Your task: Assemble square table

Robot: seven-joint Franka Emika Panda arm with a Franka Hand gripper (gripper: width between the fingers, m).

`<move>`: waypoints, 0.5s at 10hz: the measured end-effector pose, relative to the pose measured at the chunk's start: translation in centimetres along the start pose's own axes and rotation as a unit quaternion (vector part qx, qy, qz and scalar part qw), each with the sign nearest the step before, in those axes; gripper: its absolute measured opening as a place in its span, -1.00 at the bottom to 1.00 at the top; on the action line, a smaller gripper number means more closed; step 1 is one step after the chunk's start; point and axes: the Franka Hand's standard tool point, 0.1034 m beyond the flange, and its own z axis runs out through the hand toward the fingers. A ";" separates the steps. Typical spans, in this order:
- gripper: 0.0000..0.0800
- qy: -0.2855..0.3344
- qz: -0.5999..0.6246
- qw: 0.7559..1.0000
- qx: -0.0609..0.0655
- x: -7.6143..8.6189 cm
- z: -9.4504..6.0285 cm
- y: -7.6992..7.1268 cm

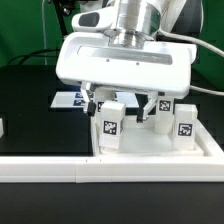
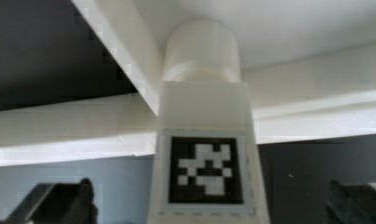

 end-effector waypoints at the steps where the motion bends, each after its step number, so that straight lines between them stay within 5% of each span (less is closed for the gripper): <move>1: 0.62 0.000 -0.001 1.000 0.000 0.0 0.0 0.0; 3: 0.62 -0.002 -0.004 1.000 -0.001 0.0 0.0 0.1; 4: 0.62 -0.054 0.005 0.999 -0.005 0.7 0.1 0.9; 5: 0.62 -0.089 0.025 0.996 0.001 3.1 -0.4 1.4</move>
Offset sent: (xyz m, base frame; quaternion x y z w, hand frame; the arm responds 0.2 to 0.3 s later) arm 0.0158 -0.0223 0.0289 0.0164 -0.1355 0.0880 0.9867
